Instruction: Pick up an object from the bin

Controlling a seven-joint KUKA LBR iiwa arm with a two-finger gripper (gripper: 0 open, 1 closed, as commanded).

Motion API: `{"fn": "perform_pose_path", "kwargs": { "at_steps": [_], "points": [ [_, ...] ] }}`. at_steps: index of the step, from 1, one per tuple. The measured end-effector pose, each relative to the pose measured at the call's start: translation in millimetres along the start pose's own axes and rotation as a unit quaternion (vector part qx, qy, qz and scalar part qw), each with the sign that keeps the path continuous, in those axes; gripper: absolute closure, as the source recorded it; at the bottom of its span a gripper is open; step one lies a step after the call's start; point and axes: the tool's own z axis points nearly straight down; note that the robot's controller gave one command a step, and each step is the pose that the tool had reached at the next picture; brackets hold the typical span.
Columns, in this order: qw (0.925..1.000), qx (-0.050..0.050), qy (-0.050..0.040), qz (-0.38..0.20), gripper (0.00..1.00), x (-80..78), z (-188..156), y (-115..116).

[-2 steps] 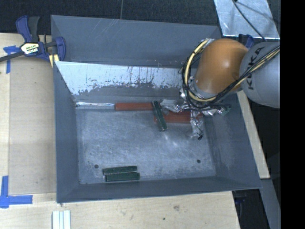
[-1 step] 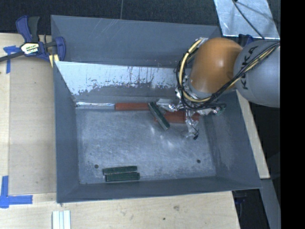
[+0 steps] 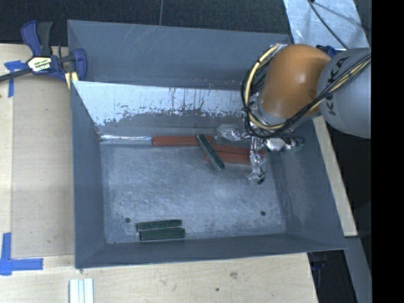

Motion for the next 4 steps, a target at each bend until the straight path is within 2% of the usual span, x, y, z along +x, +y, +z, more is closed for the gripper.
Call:
{"fn": "perform_pose_path", "kwargs": {
  "at_steps": [1, 2, 3, 4],
  "points": [
    [1.0, 0.0, 0.0002, 0.0, 1.0, 0.1, 0, 0],
    [1.0, 0.0, 0.0004, 0.001, 0.0, 0.2, 0, 0],
    [1.0, -0.001, 0.0007, -0.006, 0.0, 19.3, 18, 7],
    [1.0, 0.0, -0.0009, -0.006, 1.0, 18.0, 17, 6]
  ]
}}
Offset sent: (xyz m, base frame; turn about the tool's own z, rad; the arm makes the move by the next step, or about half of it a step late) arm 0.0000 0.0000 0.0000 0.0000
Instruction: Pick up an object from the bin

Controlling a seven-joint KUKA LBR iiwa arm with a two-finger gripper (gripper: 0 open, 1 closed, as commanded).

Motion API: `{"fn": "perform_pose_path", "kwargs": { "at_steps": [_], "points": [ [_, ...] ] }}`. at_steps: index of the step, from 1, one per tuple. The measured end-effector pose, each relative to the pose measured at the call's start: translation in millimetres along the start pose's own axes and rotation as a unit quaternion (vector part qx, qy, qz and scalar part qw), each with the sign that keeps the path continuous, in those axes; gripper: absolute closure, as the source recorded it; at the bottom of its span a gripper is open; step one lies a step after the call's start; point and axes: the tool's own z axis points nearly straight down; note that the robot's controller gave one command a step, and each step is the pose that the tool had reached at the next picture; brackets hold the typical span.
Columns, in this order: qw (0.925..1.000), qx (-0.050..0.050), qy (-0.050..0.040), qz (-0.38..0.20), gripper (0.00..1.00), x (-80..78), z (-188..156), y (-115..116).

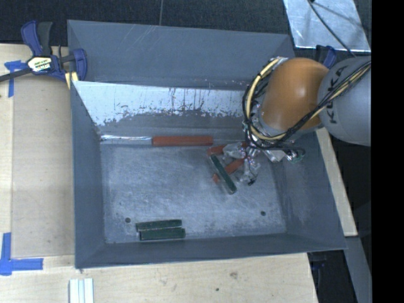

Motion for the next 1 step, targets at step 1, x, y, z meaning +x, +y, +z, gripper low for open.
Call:
{"fn": "perform_pose_path", "kwargs": {
  "at_steps": [1],
  "points": [
    [0.9994, -0.001, 0.0018, -0.035, 1.0, 10.9, -136.5, -18.2]
  ]
}}
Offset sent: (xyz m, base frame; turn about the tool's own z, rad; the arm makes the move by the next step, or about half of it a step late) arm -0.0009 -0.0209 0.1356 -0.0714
